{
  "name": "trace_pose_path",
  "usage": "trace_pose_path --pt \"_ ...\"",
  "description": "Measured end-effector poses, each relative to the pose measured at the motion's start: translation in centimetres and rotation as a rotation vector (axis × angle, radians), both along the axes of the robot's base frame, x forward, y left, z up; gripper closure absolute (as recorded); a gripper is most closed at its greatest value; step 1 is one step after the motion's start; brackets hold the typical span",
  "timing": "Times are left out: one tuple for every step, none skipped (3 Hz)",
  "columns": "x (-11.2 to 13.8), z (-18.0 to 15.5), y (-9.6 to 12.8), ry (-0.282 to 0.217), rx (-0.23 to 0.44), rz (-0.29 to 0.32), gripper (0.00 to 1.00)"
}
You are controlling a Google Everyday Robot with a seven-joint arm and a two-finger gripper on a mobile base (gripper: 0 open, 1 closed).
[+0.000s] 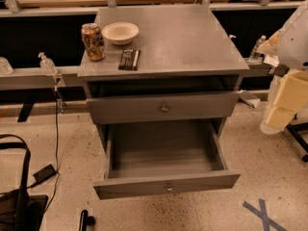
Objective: Place rxbar chocolate into middle drawer
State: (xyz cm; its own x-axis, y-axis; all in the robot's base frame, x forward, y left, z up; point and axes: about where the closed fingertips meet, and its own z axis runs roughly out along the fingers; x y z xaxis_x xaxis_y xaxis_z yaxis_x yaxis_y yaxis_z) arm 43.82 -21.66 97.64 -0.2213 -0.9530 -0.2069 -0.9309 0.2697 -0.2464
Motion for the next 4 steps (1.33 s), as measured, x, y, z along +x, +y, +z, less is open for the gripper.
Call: trace_pose_path --pt "0.0 0.0 0.0 0.000 0.000 0.000 0.00" --pt "1.6 -0.4 0.7 -0.006 -0.012 0.024 0.00" --pt "6.7 -1.2 2.9 -0.023 -0.003 0.089 0.00" --pt "13.7 -2.4 7.0 -0.047 0.014 0.153 0.00"
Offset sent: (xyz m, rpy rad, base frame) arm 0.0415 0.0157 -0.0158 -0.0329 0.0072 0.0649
